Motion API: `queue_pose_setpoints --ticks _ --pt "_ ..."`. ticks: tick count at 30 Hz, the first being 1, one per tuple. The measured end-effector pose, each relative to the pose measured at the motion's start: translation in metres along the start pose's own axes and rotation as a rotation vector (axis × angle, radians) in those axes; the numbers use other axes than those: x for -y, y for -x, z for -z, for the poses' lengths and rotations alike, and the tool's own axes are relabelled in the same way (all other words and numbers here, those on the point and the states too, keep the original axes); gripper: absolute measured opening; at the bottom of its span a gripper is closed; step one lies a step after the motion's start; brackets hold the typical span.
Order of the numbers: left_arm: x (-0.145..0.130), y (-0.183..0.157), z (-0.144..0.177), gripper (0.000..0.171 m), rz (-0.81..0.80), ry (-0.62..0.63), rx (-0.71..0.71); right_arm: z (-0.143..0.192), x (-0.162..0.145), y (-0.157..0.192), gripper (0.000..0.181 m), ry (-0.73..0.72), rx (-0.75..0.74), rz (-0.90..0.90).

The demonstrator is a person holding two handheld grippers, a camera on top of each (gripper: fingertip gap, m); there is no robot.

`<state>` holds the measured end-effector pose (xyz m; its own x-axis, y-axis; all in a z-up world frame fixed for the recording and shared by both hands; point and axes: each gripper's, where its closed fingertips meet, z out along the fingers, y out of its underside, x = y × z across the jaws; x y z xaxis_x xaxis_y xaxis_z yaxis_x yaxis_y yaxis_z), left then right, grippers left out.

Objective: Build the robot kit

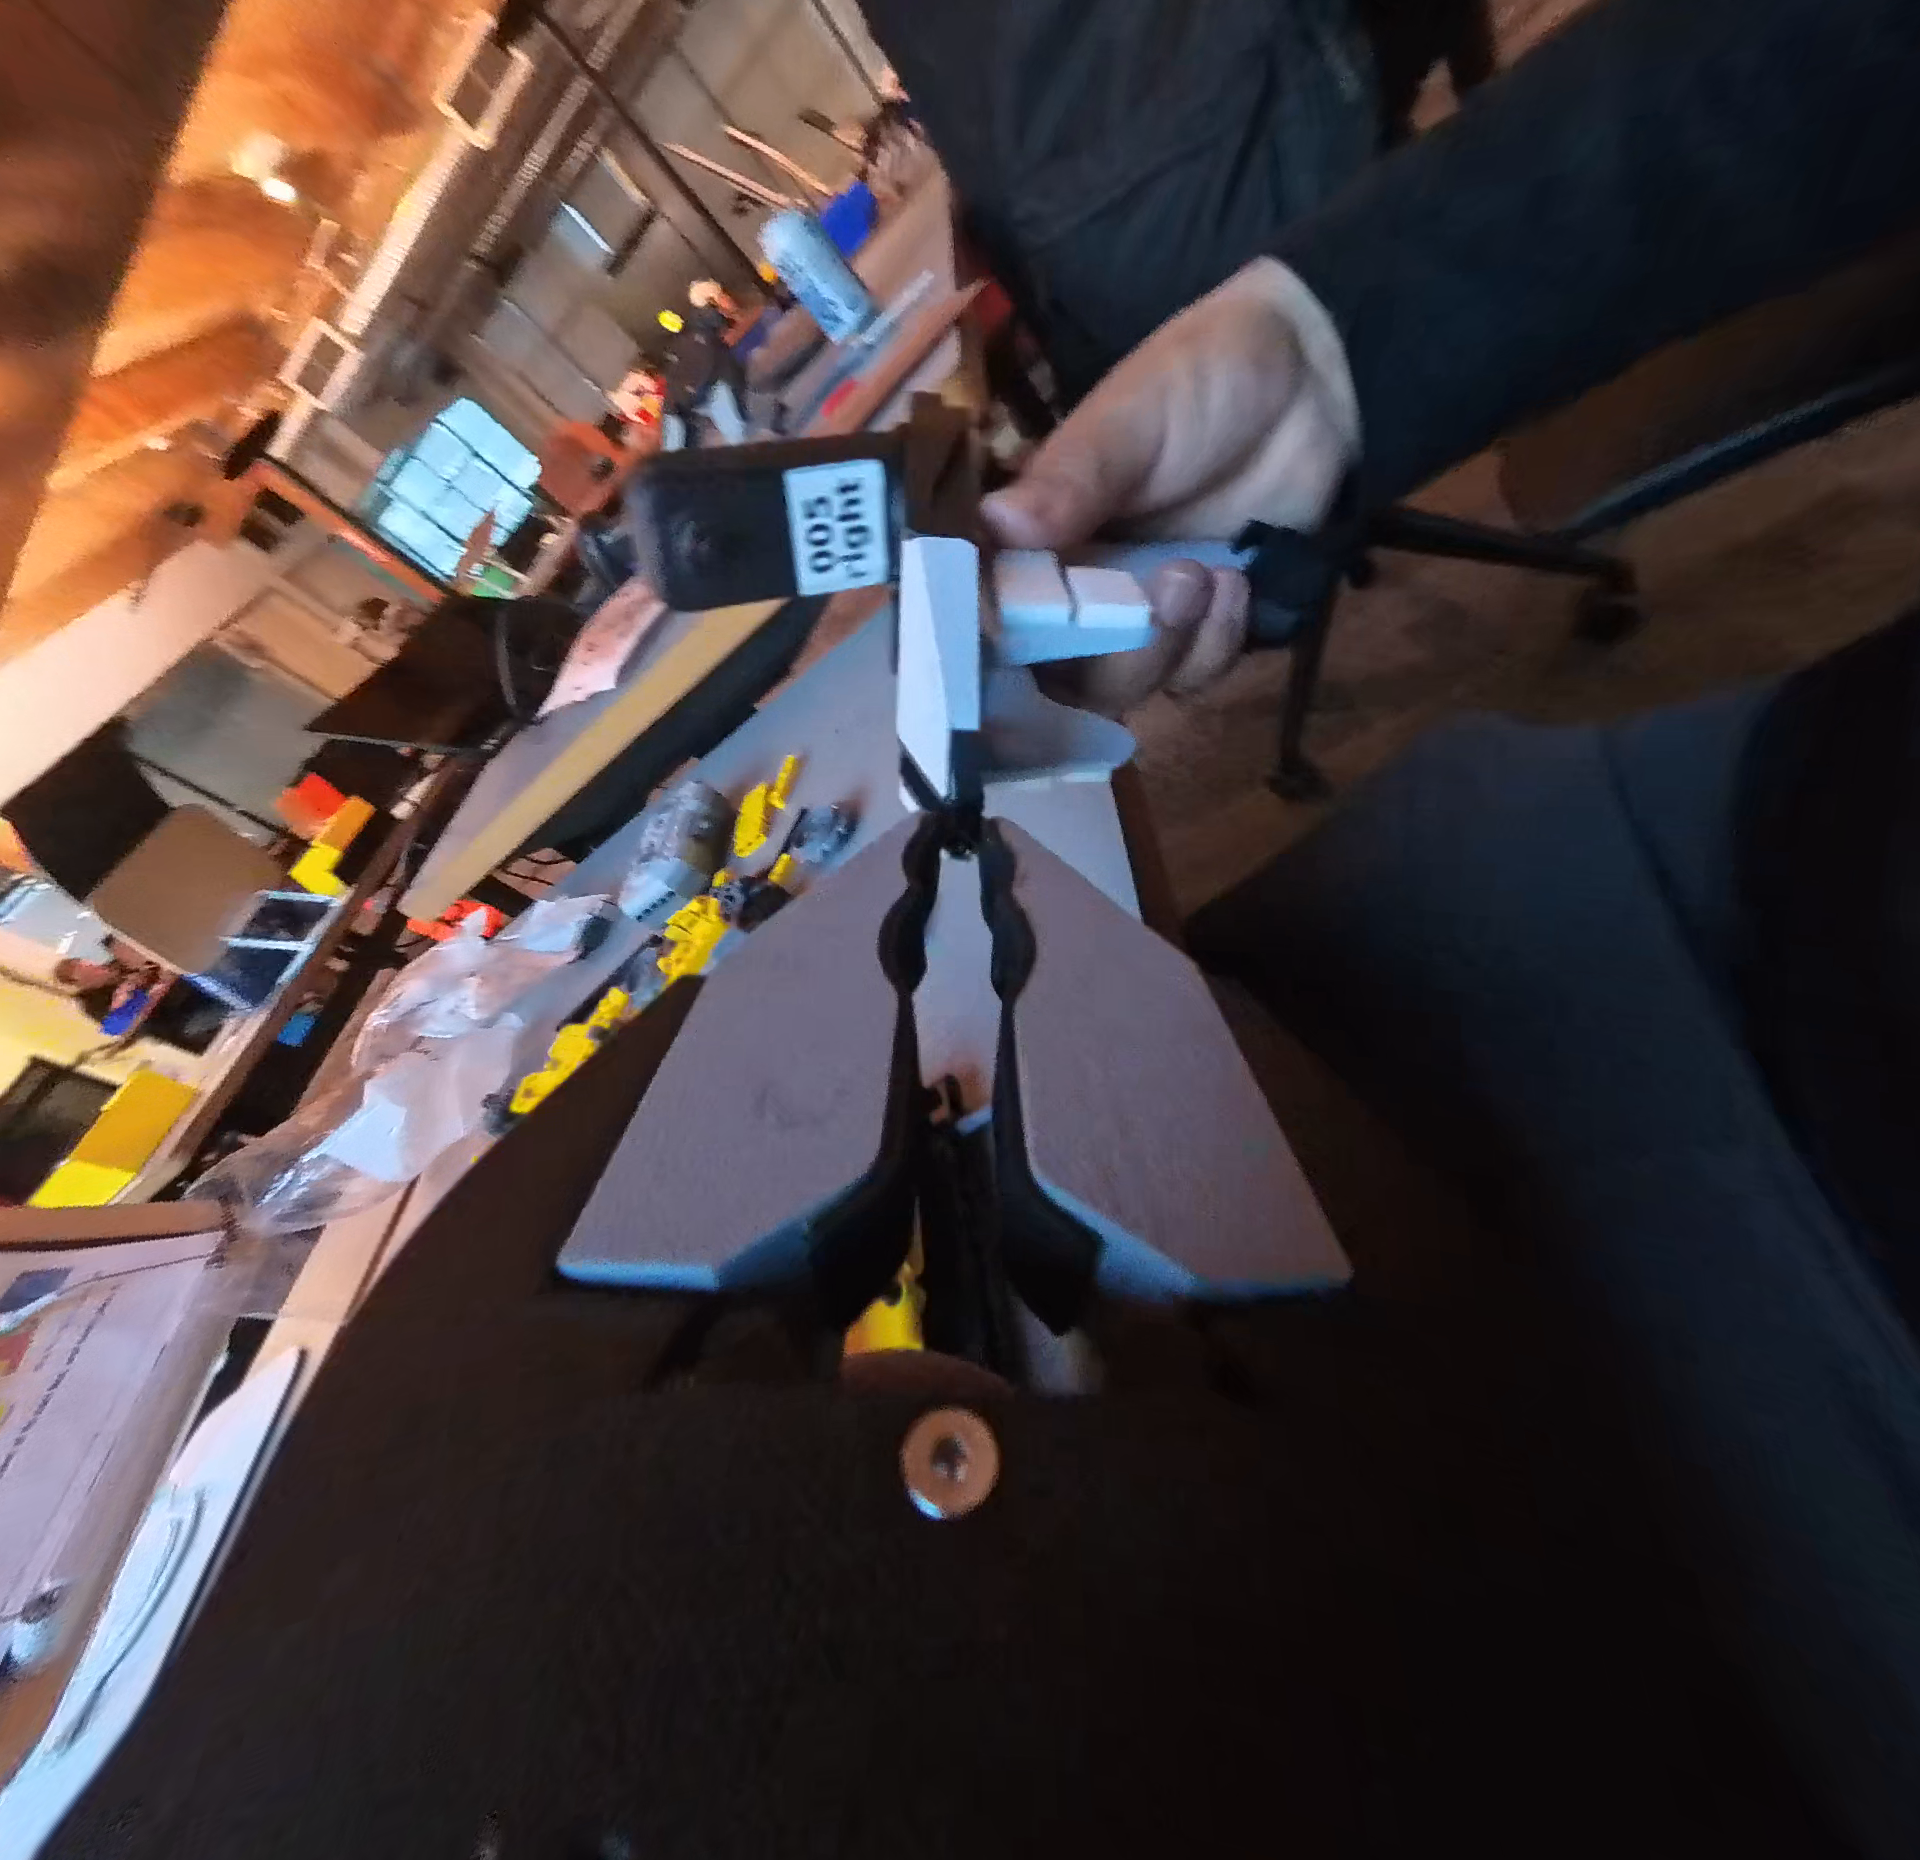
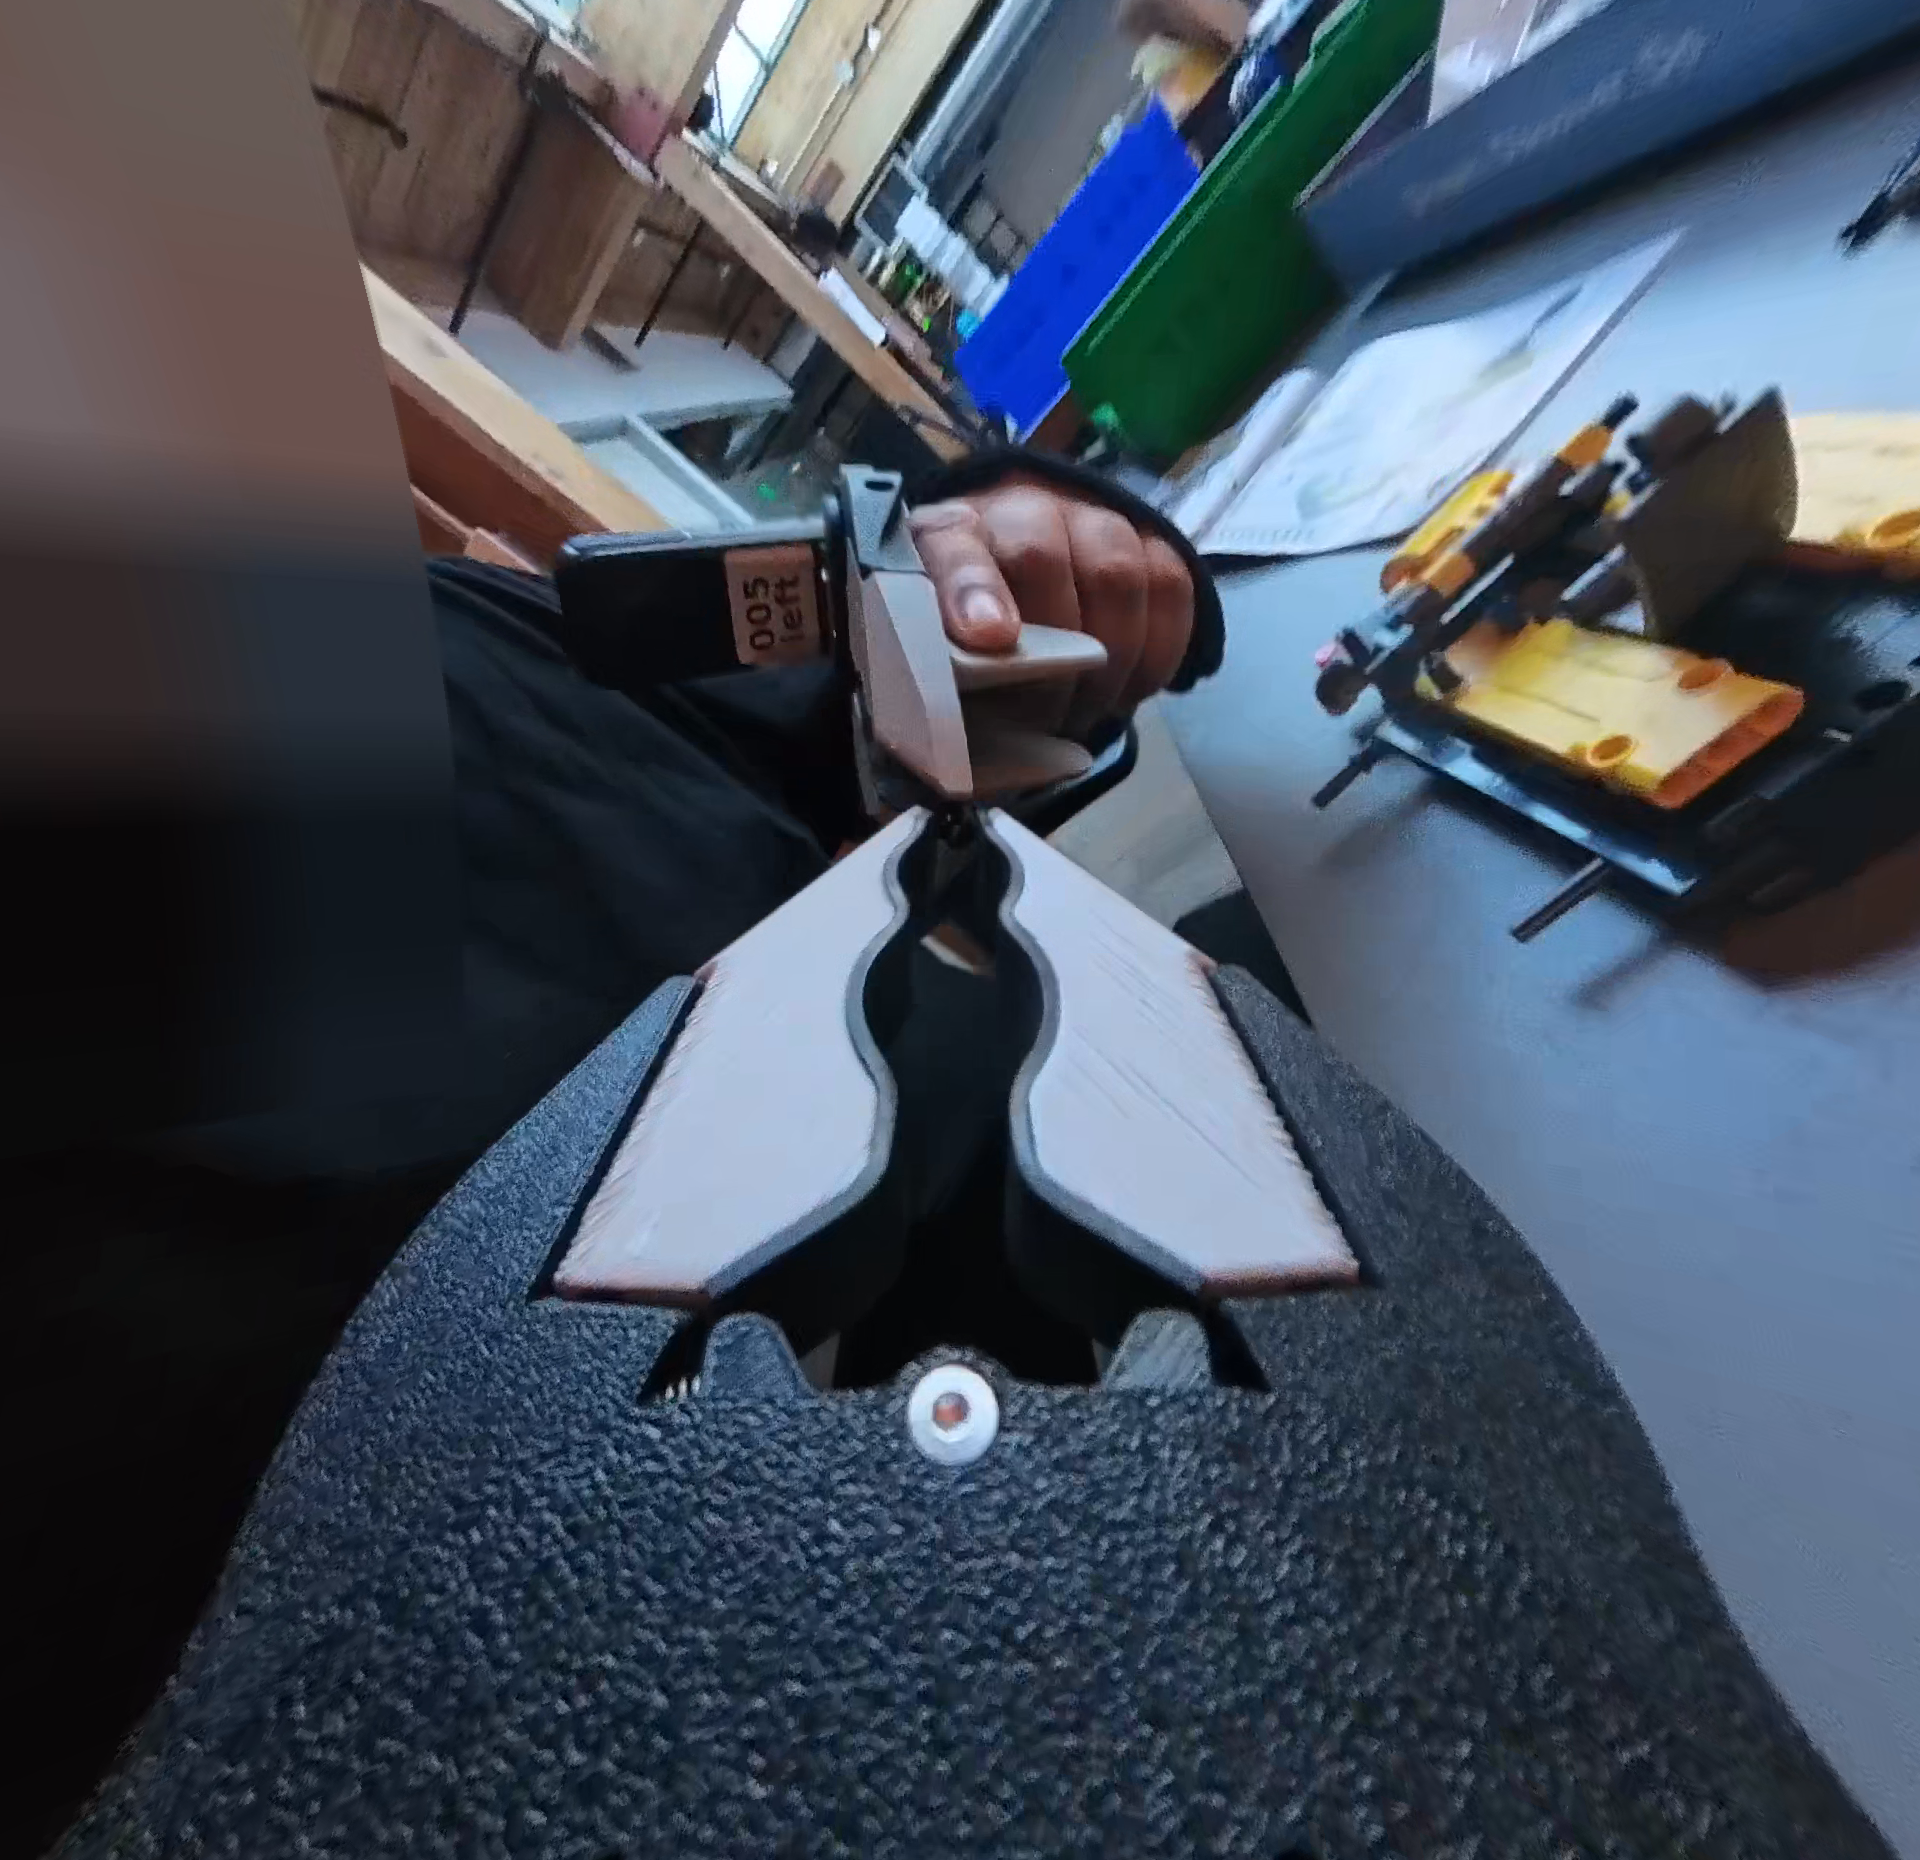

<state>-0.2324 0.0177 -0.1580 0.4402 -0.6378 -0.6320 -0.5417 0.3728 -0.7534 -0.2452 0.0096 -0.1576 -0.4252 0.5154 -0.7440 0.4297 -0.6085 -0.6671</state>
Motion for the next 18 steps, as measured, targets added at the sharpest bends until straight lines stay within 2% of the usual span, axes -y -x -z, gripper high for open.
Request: queue_pose_setpoints --ticks 2,8,18 --pt "0.004 0.007 0.0 0.004 0.02 -0.034 0.066 0.0 0.003 0.005 0.009 -0.035 -0.008 0.022" --pt "0.013 0.011 0.002 0.003 0.062 -0.093 0.116 0.0 0.007 0.012 0.008 -0.084 -0.028 0.057" --pt "0.014 0.01 0.004 0.004 0.017 -0.079 0.147 -0.003 0.007 0.014 0.007 -0.151 0.001 0.011"
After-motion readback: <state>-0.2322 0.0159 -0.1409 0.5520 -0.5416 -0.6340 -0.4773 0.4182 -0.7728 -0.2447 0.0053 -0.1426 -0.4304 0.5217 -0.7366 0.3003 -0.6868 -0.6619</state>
